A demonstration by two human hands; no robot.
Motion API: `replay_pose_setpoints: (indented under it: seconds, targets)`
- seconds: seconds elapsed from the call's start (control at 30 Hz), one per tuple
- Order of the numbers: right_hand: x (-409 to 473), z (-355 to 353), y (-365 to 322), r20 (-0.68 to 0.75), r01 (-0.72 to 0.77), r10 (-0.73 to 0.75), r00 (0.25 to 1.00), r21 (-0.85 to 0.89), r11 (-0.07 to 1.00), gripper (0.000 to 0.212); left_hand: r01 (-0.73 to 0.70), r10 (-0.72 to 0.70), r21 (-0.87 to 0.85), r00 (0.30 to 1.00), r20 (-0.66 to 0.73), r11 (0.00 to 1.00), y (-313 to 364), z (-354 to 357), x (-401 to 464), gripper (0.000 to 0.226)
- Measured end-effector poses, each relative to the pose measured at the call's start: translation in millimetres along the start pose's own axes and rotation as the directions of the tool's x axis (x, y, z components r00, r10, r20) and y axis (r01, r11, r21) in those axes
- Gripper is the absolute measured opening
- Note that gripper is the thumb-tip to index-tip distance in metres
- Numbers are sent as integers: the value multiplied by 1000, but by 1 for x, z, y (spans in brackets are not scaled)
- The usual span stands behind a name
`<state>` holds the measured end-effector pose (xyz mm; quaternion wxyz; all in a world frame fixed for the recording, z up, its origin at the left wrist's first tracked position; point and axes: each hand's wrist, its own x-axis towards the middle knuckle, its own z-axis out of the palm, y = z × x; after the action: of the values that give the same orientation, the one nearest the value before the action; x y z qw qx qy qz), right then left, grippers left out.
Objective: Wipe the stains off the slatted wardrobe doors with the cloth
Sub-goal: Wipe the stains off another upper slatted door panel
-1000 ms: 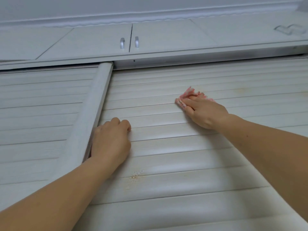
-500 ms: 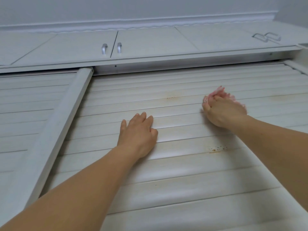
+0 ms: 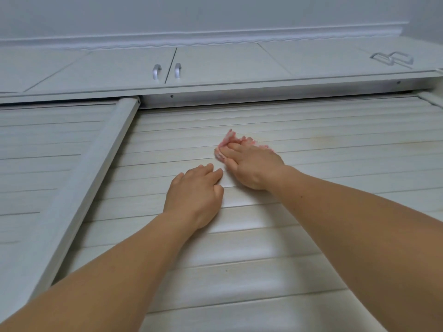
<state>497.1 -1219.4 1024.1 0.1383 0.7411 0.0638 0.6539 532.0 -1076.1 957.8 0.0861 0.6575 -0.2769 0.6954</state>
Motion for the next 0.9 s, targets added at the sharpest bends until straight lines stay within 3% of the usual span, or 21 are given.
replay_pose_setpoints:
  seconds: [0.2, 0.4, 0.53, 0.73, 0.9]
  targets:
    - [0, -4, 36, -61, -161, 158, 986, -41, 986, 56, 19, -19, 5, 1000, 14, 1000, 1, -2, 0, 47]
    - [-24, -16, 97, -42, -336, 335, 941, -18, 942, 57, 18, -18, 6, 1000, 18, 1000, 1, -1, 0, 47]
    - [-17, -12, 101, -29, -436, 435, 900, -14, 900, 59, 17, -17, 3, 1000, 23, 1000, 0, 0, -1, 48]
    - [0, -13, 42, -40, -353, 352, 935, -30, 935, 49, -5, 4, 13, 1000, 27, 1000, -1, 0, -1, 47]
    - [19, -8, -14, -52, -198, 196, 979, -48, 979, 45, -21, 20, 29, 999, 27, 999, -4, 0, 0, 47]
